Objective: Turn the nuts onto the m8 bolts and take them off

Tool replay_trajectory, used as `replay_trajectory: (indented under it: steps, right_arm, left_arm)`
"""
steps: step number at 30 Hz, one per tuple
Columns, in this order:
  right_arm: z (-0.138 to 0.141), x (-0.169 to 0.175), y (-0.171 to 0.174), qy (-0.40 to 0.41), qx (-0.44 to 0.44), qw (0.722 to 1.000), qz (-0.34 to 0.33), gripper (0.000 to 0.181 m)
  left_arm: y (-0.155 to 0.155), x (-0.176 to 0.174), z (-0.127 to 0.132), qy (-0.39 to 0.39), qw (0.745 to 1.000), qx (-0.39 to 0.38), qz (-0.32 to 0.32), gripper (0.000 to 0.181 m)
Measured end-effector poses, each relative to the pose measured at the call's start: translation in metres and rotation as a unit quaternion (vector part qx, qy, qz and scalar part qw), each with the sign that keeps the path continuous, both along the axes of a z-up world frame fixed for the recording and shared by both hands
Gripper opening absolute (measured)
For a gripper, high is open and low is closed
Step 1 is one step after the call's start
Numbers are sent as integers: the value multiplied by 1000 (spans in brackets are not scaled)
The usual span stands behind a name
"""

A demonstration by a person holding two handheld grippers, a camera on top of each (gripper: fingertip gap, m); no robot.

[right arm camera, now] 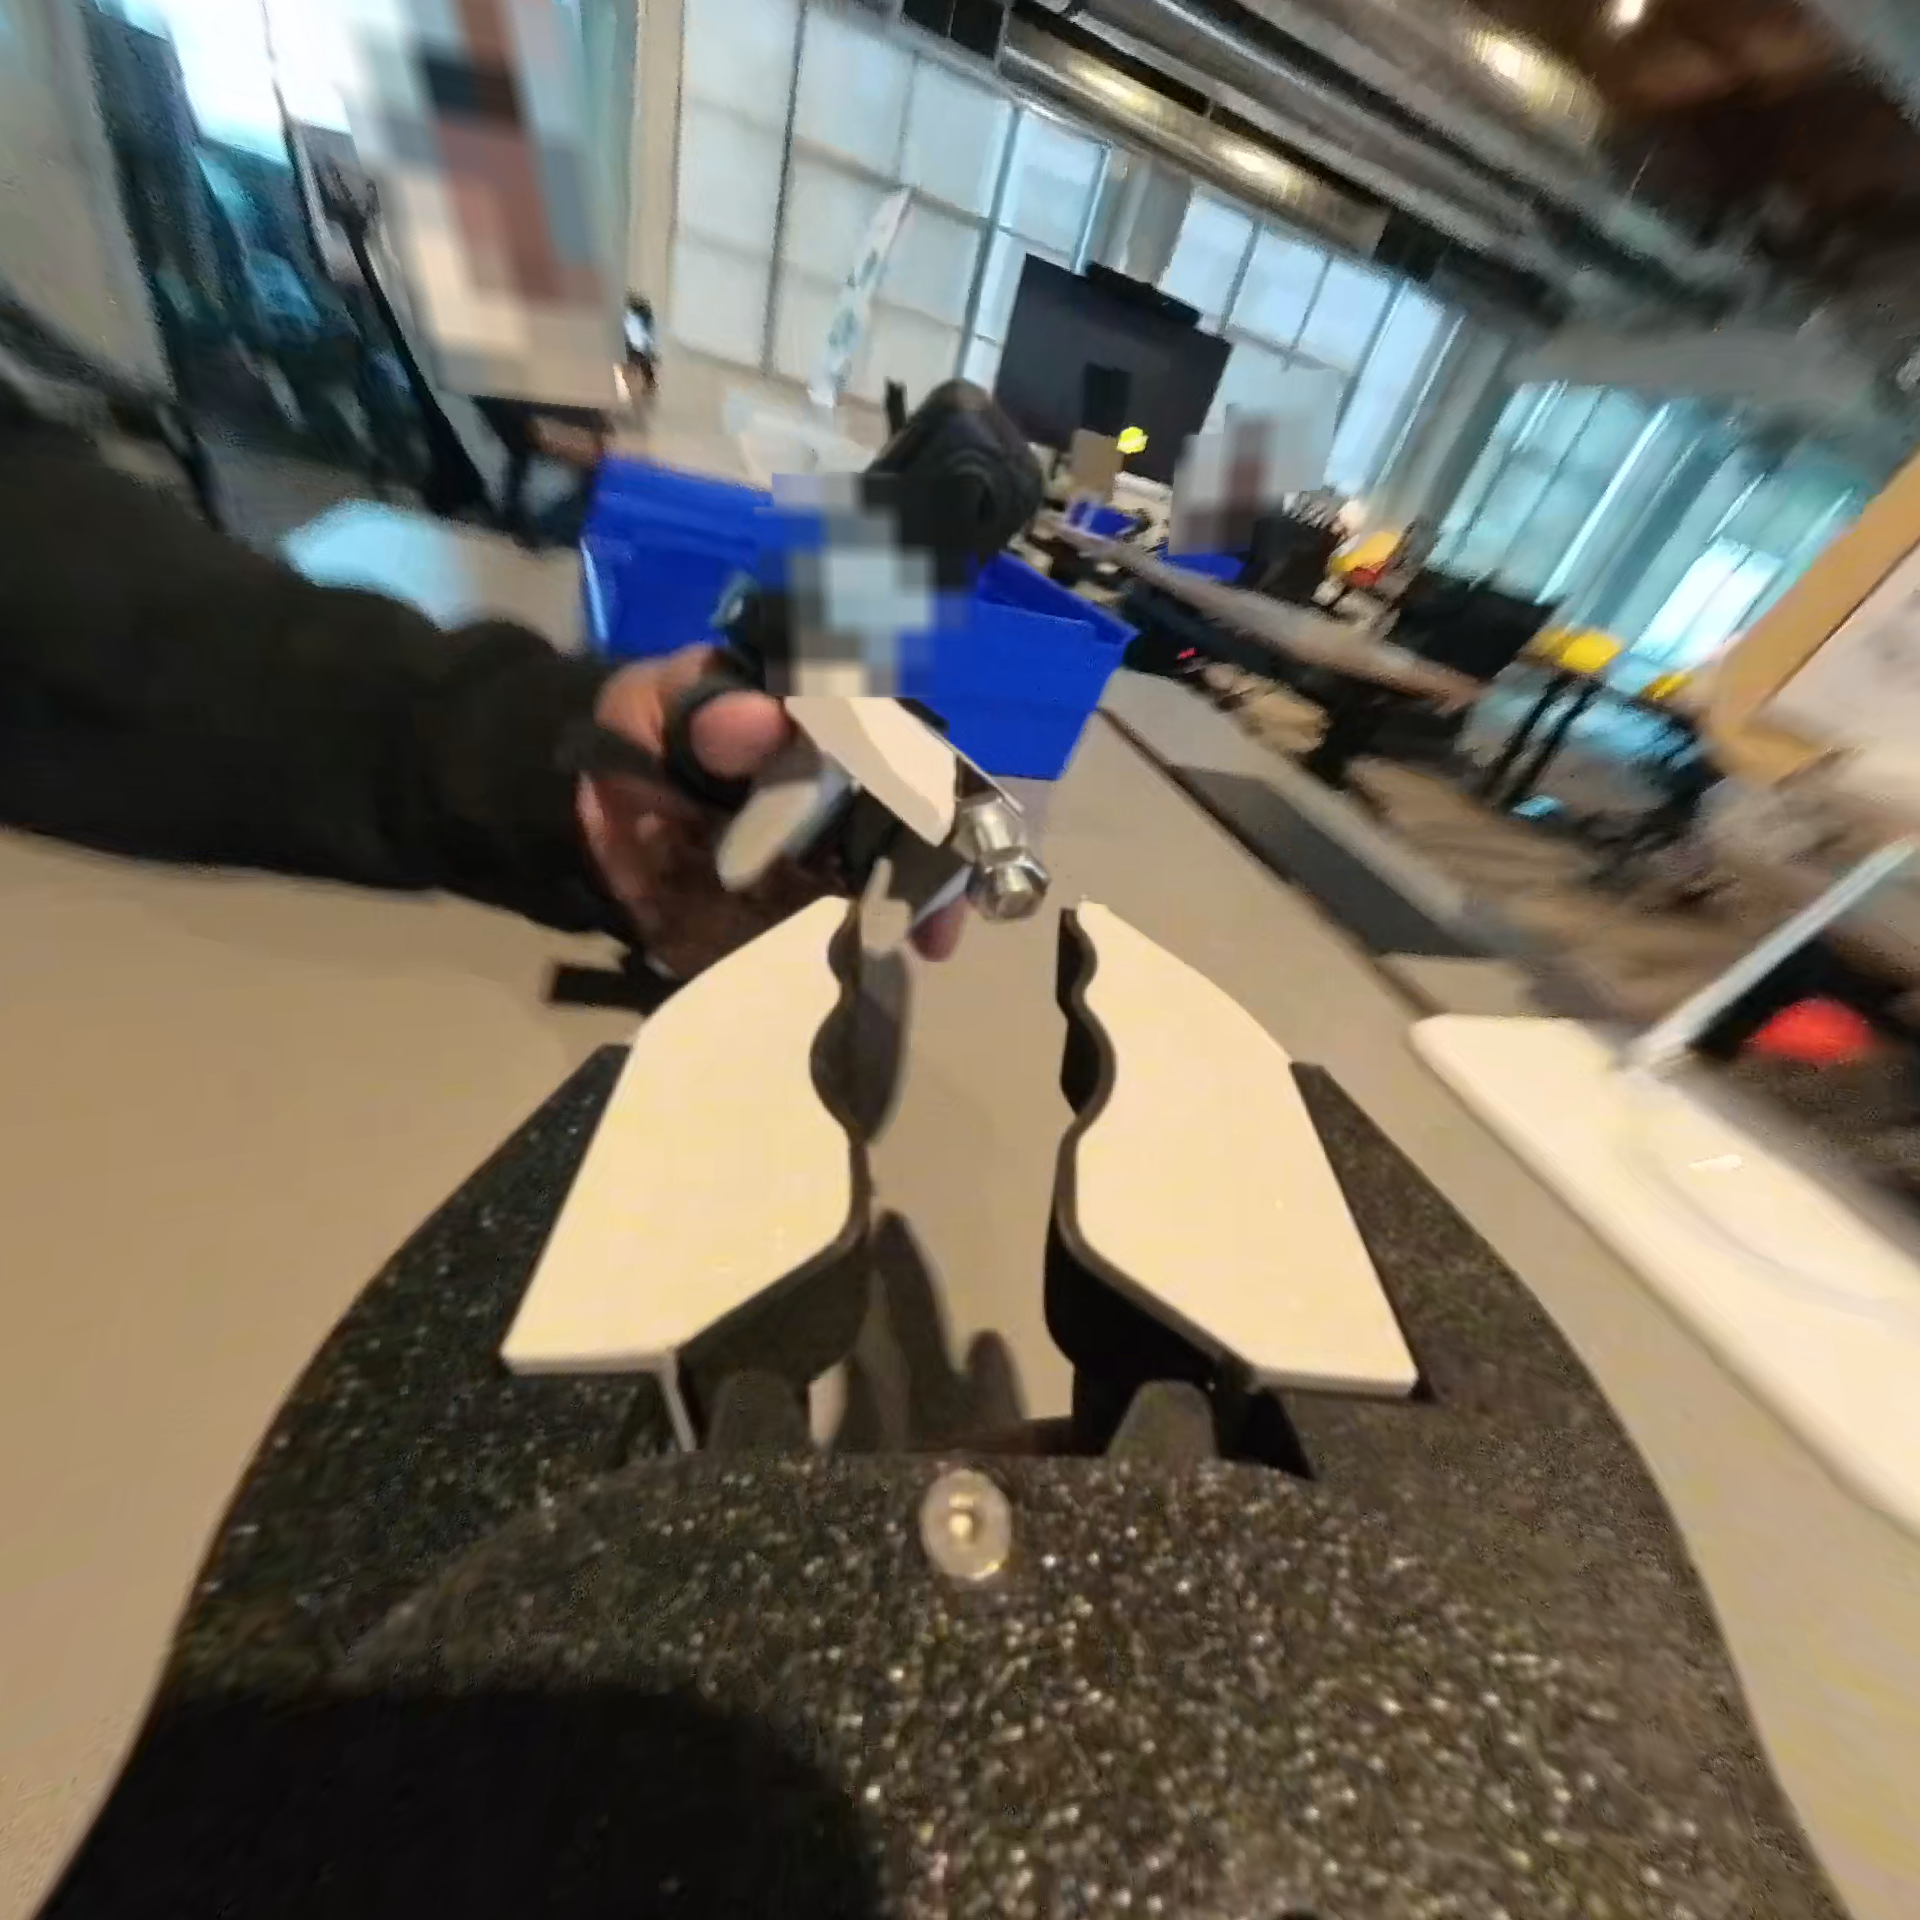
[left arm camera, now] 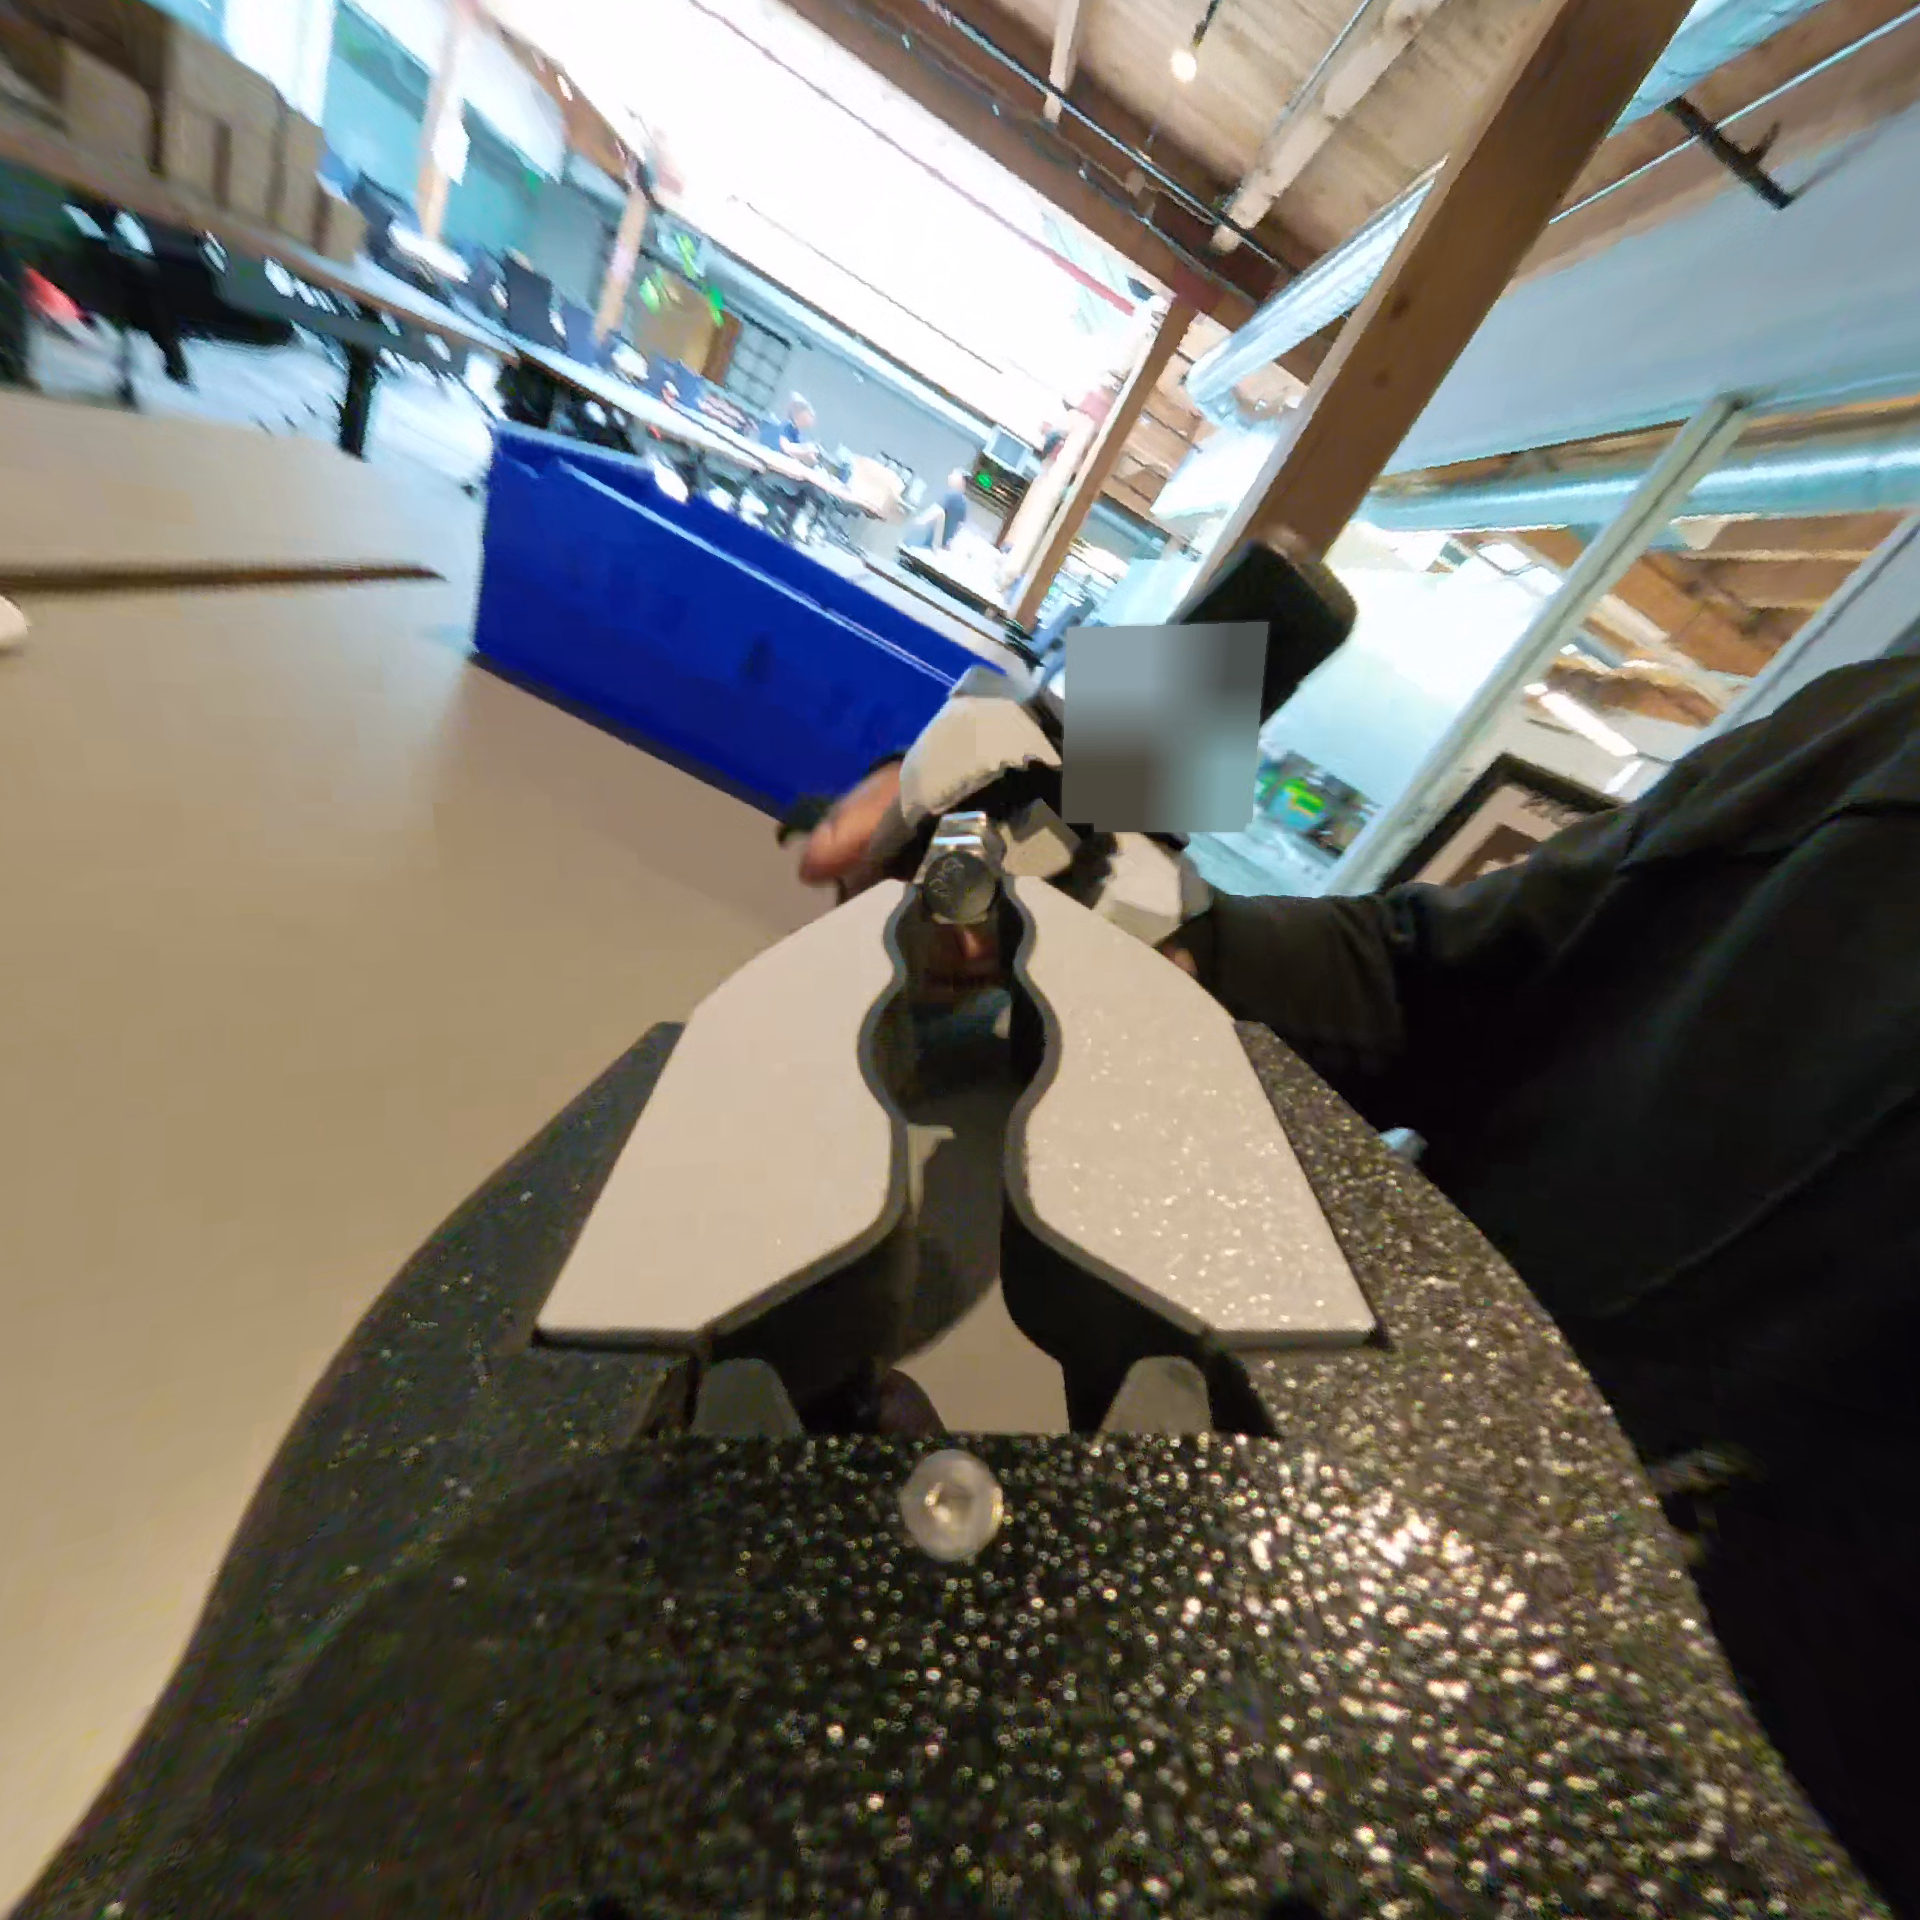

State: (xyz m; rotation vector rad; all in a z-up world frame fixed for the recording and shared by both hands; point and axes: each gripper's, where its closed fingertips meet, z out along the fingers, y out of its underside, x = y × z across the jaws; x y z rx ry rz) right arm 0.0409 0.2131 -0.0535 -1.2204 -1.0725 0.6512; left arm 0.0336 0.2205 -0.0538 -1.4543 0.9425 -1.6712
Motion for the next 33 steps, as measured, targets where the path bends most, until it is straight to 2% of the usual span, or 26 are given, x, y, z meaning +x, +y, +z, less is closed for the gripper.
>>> replay_trajectory:
  steps: [2,5,12,15,18,21,23,25,27,29,33]
  right_arm:
    - [5,-1,2,58,-100,993,22,37]
    - [6,0,7,102,-180,978,32,35]
    - [2,-3,6,108,-235,965,47,29]
    - [1,-5,3,104,-236,965,55,19]
    - [0,-6,1,75,-175,981,43,16]
    - [-2,-4,0,14,-29,999,7,16]
    - [-4,-3,0,-46,102,993,-28,16]
    - [-6,-1,2,-80,152,984,-48,16]
    - [-4,-1,1,-49,108,992,-36,24]
    - [0,-2,-1,6,14,1000,-6,31]
    - [5,-2,4,93,-166,981,34,33]
  left_arm:
    - [4,-3,2,1,998,50,26,13]
    - [3,-3,1,11,995,93,36,13]
    - [-4,1,0,18,992,119,26,13]
    - [-7,2,-1,23,992,125,20,13]
    - [-8,2,-2,25,994,104,9,13]
    - [-13,3,-7,29,998,-24,-44,13]
    - [-13,4,-8,21,995,-81,-58,13]
    - [-11,5,-9,24,995,-79,-49,13]
    - [-7,4,-6,15,998,-59,-33,12]
    - [-1,1,-1,3,999,-34,-13,13]
    - [4,-4,0,9,1000,26,13,13]
